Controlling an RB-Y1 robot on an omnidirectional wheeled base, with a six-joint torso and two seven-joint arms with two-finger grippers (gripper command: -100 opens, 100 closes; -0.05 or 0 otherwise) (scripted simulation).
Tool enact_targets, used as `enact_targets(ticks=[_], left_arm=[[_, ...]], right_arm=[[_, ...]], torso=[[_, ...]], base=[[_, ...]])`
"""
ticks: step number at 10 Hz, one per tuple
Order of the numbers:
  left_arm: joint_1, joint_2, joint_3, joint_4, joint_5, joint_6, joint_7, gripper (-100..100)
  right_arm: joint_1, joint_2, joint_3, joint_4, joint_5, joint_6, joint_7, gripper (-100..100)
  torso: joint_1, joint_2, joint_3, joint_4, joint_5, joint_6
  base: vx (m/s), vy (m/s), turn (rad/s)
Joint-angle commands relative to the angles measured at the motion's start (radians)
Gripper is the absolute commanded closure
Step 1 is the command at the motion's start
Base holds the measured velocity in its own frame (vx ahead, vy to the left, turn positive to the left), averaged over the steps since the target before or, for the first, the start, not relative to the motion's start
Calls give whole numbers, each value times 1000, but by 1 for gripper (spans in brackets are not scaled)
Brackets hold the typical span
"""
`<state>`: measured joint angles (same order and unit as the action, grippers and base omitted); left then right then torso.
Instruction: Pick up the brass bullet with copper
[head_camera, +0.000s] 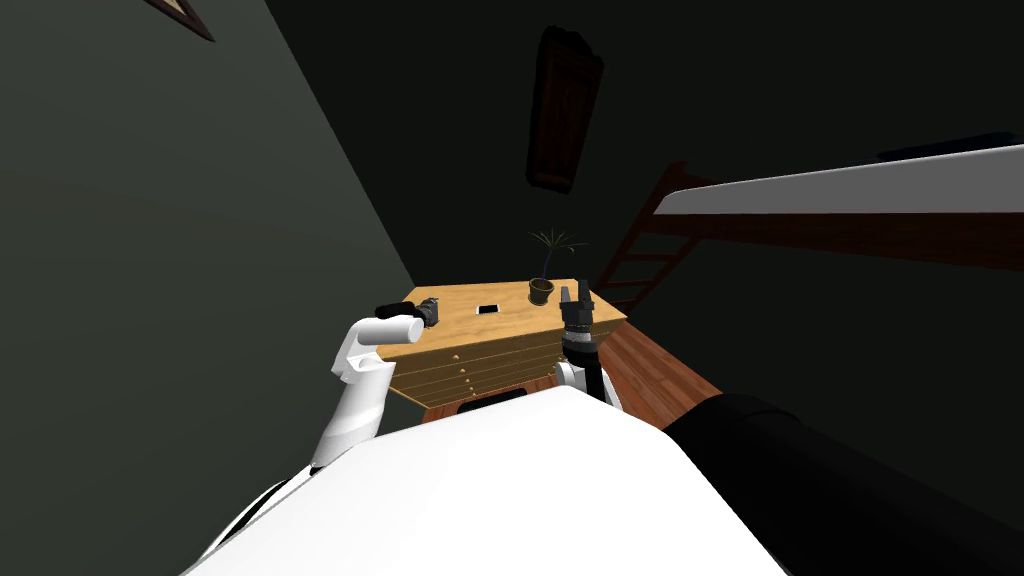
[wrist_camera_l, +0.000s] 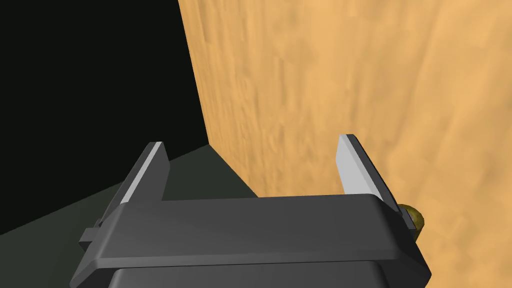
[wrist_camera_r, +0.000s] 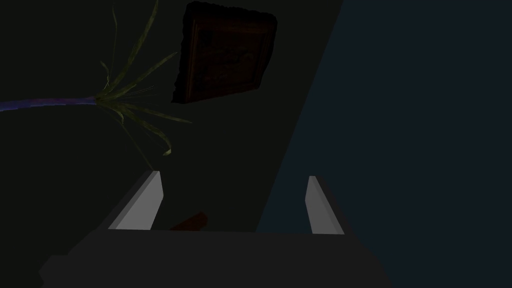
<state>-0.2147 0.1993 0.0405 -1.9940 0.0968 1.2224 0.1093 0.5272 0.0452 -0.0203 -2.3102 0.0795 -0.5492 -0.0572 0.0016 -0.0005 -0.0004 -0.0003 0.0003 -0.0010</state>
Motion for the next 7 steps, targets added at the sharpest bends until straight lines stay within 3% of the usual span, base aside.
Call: enact_targets(ticks=[1, 7], left_arm=[[-9, 0, 5, 9, -4, 50, -2, -100], [-58, -1, 37, 74, -37, 206, -12, -100]], right_arm=[[0, 0, 0, 0, 0, 0, 0, 0], [0, 0, 0, 0, 0, 0, 0, 0]], torso=[[0, 0, 0, 0, 0, 0], [1, 0, 0, 0, 0, 0]], base=[[13, 31, -57], [7, 41, -46]])
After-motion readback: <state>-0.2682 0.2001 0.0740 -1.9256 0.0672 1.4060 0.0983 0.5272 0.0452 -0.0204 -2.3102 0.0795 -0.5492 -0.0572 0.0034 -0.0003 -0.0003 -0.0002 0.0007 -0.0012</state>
